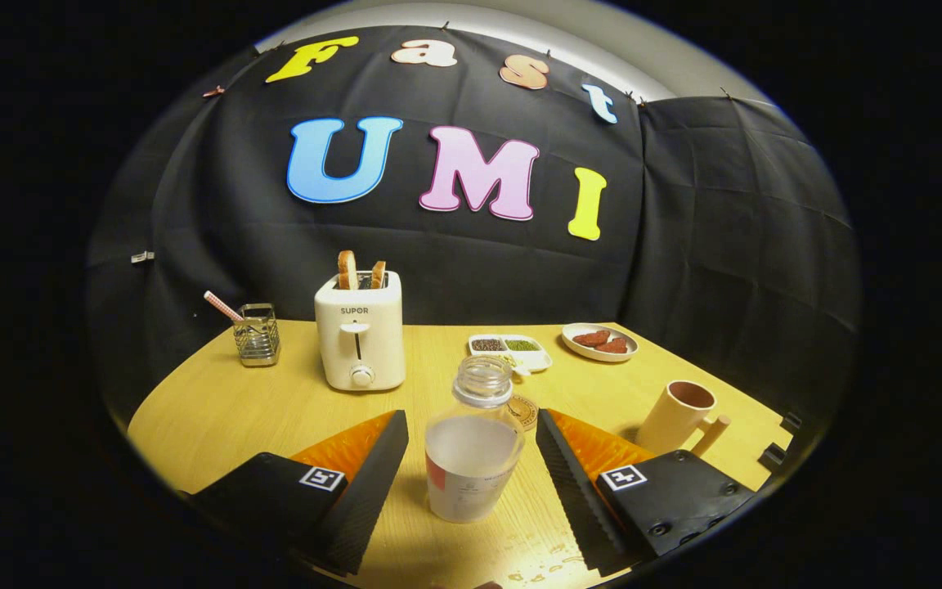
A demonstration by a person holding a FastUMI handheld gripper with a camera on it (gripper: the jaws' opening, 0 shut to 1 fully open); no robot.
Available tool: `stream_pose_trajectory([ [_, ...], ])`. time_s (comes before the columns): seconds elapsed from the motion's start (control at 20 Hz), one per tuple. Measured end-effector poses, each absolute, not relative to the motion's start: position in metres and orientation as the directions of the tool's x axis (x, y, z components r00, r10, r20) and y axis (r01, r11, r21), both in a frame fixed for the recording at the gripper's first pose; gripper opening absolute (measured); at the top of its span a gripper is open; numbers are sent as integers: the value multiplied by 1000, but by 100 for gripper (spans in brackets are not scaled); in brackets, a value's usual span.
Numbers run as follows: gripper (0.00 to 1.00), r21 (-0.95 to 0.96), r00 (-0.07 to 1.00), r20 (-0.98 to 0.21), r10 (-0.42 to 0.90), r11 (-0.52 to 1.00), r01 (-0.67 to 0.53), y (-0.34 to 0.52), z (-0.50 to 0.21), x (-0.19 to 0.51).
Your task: Take the bottle from table, then pour the juice into the cup, finally place the bottle on the coaster
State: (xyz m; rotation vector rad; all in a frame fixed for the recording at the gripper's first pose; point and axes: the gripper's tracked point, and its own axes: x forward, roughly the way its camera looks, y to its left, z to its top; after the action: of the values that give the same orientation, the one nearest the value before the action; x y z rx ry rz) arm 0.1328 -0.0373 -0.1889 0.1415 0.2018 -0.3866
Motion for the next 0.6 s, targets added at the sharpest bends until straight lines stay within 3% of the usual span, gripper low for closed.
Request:
stream_pose_trajectory([
  [0.6,97,69,883,-292,-368,913,403,-43,-230,156],
])
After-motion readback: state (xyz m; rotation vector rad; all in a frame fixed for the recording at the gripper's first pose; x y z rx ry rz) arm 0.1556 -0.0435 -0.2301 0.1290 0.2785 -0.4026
